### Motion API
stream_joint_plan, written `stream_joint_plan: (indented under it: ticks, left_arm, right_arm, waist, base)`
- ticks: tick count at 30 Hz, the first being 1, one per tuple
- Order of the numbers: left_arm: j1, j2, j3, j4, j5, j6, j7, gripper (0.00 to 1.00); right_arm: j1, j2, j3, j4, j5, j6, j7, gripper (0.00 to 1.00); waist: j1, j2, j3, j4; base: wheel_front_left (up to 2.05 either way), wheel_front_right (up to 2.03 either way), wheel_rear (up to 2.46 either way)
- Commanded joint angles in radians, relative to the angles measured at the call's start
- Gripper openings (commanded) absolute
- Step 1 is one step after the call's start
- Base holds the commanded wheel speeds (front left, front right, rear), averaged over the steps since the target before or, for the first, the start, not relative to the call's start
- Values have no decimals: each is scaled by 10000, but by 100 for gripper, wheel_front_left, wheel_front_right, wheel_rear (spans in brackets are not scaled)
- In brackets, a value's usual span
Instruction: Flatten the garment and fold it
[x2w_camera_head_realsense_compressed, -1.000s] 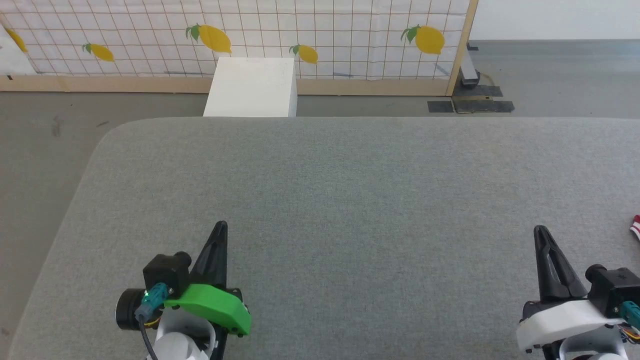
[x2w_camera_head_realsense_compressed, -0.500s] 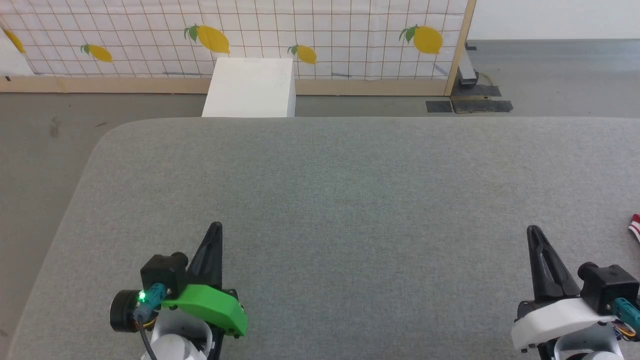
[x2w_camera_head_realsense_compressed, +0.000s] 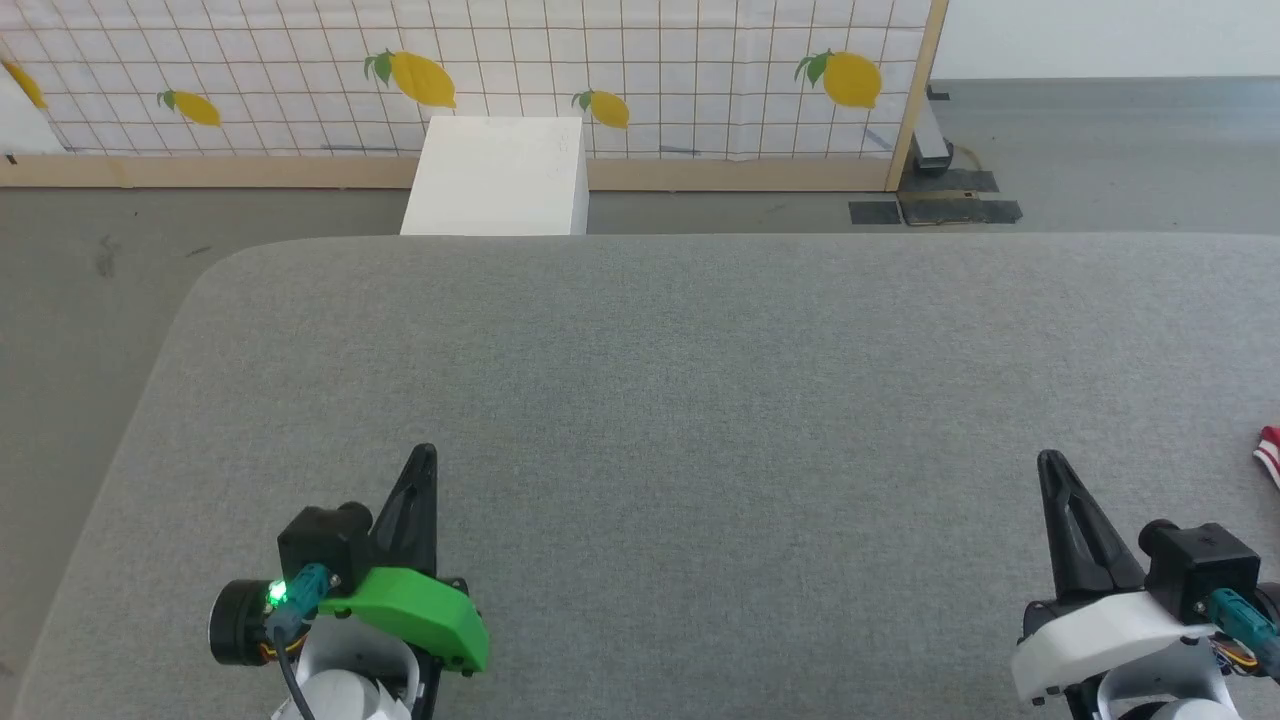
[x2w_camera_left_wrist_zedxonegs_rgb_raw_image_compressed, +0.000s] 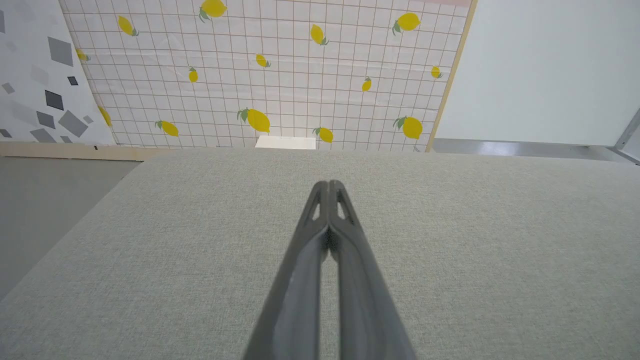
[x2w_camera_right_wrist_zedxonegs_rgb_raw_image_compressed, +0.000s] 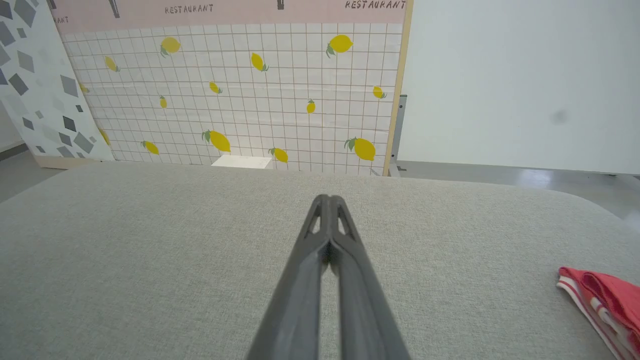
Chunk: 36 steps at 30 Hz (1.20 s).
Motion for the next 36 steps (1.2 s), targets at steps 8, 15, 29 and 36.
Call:
stream_joint_plan:
  ticks: [8,15,29,36]
  left_arm:
    - [243,-29,132,-259,283,136,202,0]
    - [303,-32,202,-410,428,192,341,0]
    - [423,-38,345,-717,723,306,624,0]
    - [501,-42,437,-916,913,380,808,0]
  right_arm:
    - [-226,13,133,0,-137,-8,137,0]
    - [-261,15,213,0,-185,-9,223,0]
    - [-331,17,377,1,-284,-11,397,0]
    - [-377,19,483,2,-347,-12,510,0]
  waist:
    - [0,0,-2,-24]
    - [0,0,-4,-43]
    - [0,0,-8,-82]
    - [0,0,-10,-108]
  base:
    - [0,0,0]
    - [0,0,0]
    - [0,0,0]
    - [0,0,0]
